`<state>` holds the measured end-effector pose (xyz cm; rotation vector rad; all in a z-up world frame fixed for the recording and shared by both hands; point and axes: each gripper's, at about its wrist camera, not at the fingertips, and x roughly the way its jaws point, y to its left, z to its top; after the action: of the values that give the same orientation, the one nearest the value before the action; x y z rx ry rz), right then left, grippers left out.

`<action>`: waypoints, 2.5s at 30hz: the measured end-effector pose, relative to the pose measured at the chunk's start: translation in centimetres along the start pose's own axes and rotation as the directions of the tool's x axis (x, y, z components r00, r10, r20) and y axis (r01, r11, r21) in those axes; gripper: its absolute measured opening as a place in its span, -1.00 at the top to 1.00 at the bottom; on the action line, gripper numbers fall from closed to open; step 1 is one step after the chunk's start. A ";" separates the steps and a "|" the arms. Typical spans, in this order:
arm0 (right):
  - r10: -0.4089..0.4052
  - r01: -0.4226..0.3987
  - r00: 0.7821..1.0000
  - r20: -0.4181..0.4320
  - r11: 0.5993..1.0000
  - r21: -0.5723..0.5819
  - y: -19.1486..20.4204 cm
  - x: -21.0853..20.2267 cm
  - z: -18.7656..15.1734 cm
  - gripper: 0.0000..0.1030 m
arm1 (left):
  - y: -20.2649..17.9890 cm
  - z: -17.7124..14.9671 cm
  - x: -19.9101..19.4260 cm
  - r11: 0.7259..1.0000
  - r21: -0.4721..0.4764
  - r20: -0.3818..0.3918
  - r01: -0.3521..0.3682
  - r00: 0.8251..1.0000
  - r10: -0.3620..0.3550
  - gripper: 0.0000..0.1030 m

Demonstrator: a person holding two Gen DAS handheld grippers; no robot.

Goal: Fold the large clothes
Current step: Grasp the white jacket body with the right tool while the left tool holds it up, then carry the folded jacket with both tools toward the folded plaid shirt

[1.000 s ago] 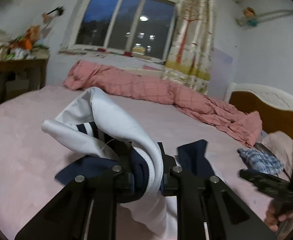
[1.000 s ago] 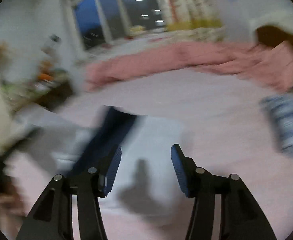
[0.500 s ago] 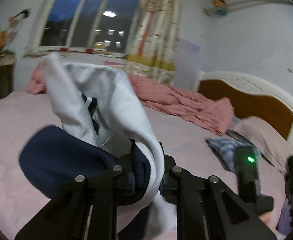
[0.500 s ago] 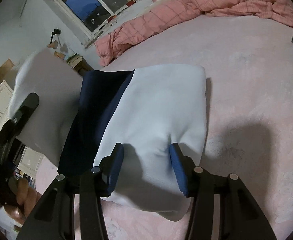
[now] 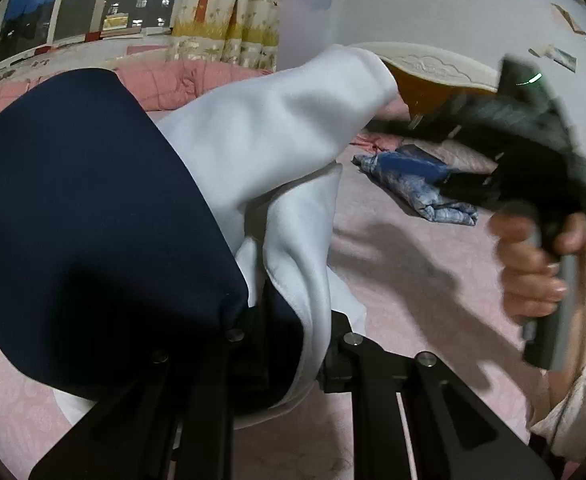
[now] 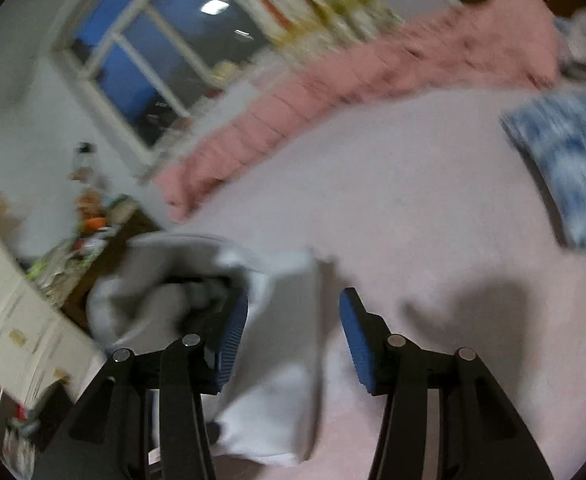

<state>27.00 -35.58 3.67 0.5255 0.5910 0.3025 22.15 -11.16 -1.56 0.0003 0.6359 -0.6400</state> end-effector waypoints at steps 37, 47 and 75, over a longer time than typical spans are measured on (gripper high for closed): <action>-0.100 0.056 0.973 -0.206 0.976 -0.209 5.1 7.6 -5.2 0.87 | 0.9 -2.9 -9.5 0.993 -0.071 0.228 -0.100 0.967 0.113 -0.75; -0.081 0.033 0.966 -0.247 0.980 -0.194 4.4 7.0 -4.8 0.87 | 11.2 -5.4 -7.6 0.793 -0.538 0.252 0.286 0.952 -0.172 -0.78; 0.124 -0.121 0.992 0.007 0.981 -0.153 3.7 -2.2 -0.5 0.42 | 2.2 4.3 3.4 0.989 -0.094 0.061 0.116 0.992 -0.110 0.93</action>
<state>24.47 -33.29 6.33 0.4173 0.5152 0.4563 27.90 -12.11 -0.39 -0.1447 0.6160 -0.7157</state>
